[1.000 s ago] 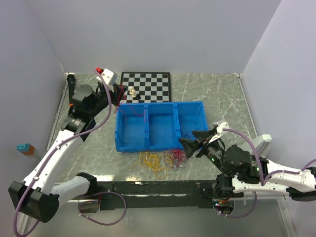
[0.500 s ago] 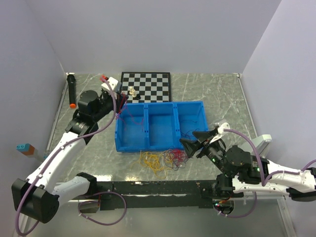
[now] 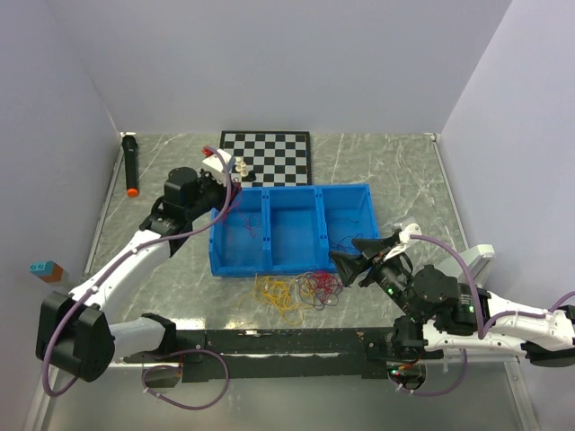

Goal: Untangle the cables

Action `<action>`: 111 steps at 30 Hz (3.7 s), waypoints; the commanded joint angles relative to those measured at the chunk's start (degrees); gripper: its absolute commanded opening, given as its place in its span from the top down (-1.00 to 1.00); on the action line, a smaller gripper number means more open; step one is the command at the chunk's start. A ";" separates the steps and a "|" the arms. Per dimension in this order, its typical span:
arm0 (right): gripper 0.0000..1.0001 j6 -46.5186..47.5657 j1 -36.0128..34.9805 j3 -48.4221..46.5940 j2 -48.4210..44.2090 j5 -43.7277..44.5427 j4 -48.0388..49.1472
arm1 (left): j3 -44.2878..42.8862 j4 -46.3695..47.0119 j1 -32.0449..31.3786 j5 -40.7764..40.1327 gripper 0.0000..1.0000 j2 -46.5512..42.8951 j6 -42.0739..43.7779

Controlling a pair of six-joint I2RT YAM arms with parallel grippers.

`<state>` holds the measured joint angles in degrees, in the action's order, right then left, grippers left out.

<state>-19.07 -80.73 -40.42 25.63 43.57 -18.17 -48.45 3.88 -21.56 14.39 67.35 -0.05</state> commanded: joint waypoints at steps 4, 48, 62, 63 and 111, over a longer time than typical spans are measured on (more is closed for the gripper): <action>-0.54 0.00 0.05 0.44 0.48 1.60 1.39 | -0.86 6.49 -3.75 2.31 0.98 2.69 -3.72; -0.66 -27.32 1.98 7.89 6.10 -3.66 -17.61 | -4.48 -32.10 -22.62 13.21 -0.20 -6.26 27.56; -0.47 -19.00 10.58 17.13 13.40 -11.04 1.37 | 6.95 -21.55 -30.20 6.97 -0.09 -7.14 26.16; -0.43 -17.59 11.90 17.48 13.31 -12.10 2.78 | 7.83 -21.02 -30.38 6.70 -0.08 -7.41 26.33; 1.00 -4.75 12.79 1.67 24.47 -40.58 16.24 | 7.57 -15.31 -30.91 22.61 -0.04 -11.89 22.47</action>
<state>-24.97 -67.53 -34.96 50.85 3.97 -4.27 -41.43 -12.03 -52.34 34.50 56.71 20.62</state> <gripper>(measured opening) 0.009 0.522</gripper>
